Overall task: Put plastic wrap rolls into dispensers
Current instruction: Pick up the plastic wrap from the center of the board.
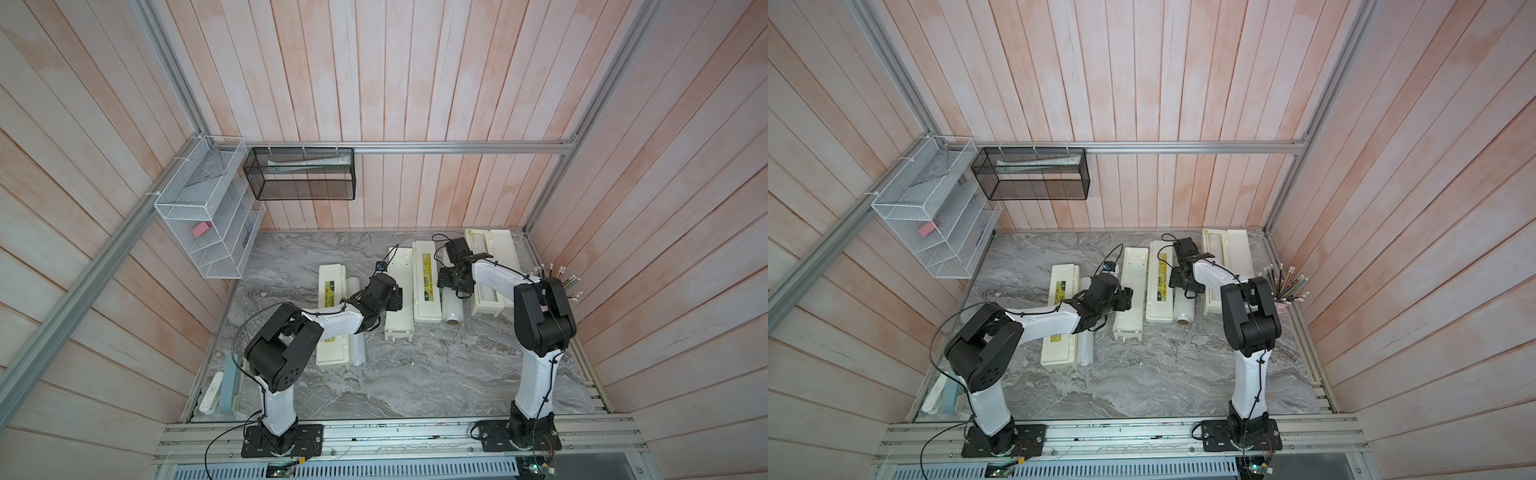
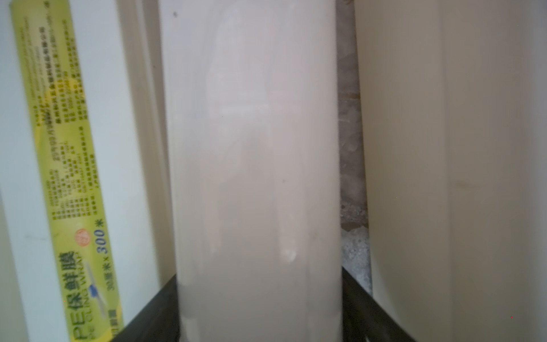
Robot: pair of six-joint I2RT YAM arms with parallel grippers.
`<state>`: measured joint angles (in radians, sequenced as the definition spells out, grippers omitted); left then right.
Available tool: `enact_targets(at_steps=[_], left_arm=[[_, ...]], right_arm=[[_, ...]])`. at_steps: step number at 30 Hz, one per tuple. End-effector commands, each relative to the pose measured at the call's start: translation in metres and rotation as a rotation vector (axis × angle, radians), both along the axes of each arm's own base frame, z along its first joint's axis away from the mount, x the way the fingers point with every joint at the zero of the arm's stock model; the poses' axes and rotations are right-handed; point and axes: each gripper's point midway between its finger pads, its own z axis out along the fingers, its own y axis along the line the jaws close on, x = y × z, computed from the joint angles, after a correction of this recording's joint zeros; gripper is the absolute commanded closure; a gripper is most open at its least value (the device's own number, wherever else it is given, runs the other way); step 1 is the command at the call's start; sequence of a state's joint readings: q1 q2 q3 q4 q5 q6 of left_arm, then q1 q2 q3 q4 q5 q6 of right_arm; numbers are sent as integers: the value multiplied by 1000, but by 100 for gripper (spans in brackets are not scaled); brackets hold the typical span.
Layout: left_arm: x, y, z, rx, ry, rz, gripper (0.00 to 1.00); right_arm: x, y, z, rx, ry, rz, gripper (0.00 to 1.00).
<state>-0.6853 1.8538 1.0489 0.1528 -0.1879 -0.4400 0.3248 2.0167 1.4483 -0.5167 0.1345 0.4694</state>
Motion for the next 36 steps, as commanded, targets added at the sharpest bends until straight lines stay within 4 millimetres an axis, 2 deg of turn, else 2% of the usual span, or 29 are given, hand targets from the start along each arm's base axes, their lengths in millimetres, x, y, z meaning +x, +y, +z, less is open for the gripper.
enact_targets(at_steps=[1,4,10,14,17,24,30,36], left_arm=[[-3,0,-5,-21,28,2,25],[-8,1,-3,-42,37,2,24],[-20,-4,0,-88,59,-13,21],[-28,-10,1,-105,78,-26,20],[-33,-12,4,-124,88,-26,20],[-46,-8,4,-160,127,-10,19],[-55,-7,0,-171,148,-11,19],[-64,-19,2,-188,162,-35,19]], right_arm=[[7,5,-9,7,17,23,26],[7,7,-16,6,29,32,29],[6,6,-18,20,34,39,34],[0,4,-24,28,70,42,25],[-3,2,-24,22,71,40,25],[-11,1,-21,34,87,28,33],[-8,-1,-7,34,33,18,43],[1,-1,31,43,-66,24,53]])
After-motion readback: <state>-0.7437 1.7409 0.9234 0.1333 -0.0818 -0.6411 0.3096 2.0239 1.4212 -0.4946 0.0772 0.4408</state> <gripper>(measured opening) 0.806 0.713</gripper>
